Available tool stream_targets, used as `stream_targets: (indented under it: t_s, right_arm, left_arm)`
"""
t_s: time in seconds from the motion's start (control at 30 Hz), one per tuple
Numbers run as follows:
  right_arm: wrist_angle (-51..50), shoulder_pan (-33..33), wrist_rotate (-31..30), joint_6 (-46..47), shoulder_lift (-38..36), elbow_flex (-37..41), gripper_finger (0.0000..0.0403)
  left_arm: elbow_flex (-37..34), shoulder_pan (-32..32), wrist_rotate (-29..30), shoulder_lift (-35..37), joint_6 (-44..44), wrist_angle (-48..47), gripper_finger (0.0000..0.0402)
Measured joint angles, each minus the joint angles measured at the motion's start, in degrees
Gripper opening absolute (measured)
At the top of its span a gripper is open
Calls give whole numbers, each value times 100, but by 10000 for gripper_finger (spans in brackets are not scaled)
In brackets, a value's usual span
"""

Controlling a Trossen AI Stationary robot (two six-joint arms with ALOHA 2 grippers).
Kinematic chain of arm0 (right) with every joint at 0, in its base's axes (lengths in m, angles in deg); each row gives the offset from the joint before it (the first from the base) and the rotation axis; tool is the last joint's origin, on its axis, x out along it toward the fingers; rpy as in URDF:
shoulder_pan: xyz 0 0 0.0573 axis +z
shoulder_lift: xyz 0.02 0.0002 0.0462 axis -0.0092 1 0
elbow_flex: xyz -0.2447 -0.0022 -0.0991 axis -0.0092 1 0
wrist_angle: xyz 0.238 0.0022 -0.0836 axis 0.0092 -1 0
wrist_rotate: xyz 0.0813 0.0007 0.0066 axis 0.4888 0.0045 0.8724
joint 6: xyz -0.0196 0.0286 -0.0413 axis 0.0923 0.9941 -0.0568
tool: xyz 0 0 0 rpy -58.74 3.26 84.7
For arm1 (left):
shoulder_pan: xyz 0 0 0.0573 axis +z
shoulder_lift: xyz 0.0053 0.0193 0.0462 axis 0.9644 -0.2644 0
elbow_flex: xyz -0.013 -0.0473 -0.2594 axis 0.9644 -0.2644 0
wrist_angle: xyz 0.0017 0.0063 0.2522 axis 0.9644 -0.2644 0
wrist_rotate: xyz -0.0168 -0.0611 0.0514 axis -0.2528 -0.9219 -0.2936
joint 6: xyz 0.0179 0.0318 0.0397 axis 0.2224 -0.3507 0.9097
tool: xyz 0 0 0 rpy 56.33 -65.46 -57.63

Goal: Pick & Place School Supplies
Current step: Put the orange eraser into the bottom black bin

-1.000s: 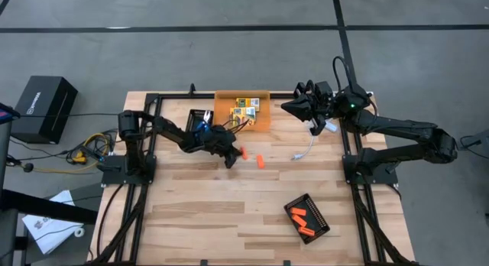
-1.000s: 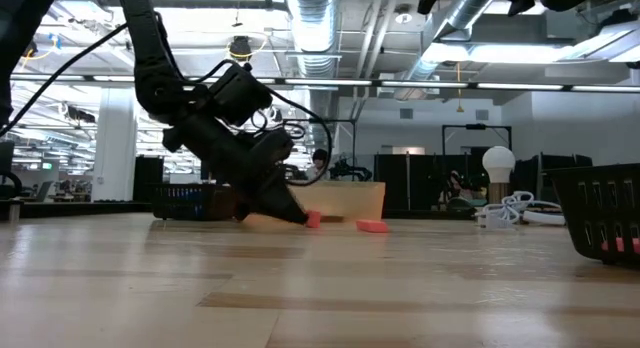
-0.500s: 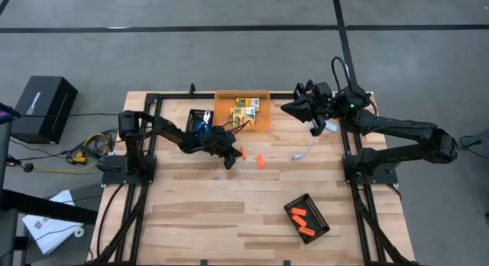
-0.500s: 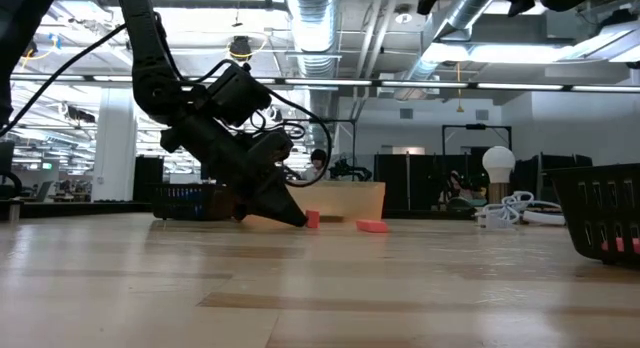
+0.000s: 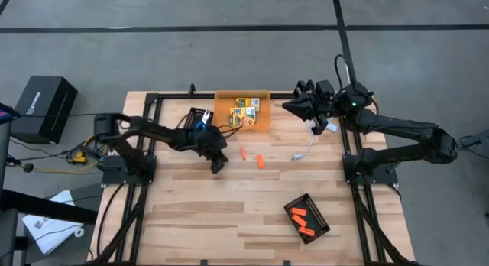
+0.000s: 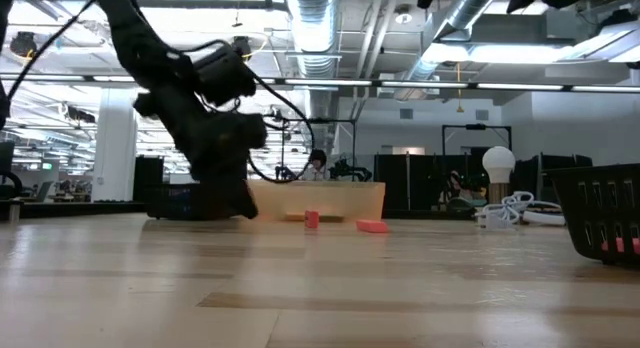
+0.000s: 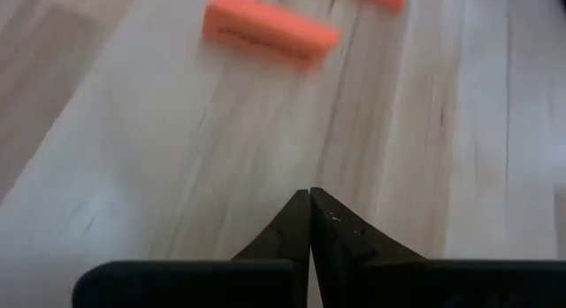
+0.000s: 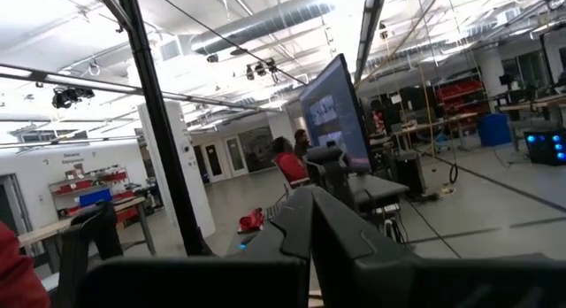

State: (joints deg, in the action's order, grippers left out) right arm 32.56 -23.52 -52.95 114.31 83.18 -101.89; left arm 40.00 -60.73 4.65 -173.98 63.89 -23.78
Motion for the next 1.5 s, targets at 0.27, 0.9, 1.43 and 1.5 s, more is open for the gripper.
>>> stream_targets:
  t_s: [0.27,0.9,1.43,1.5]
  right_arm:
    - [-46,-91,-17,-147,0,0,0]
    - [-312,-344,-42,-202,4,-7,0]
    - [-489,-340,-91,-202,4,-7,0]
    - [-489,-338,-92,-202,4,-7,0]
  left_arm:
    - [61,-63,77,1057,303,-455,1]
    - [1158,-76,-499,1665,1469,-1311,5]
    - [1342,308,-508,1670,782,-972,12]
    - [1342,309,-506,1670,869,-973,10]
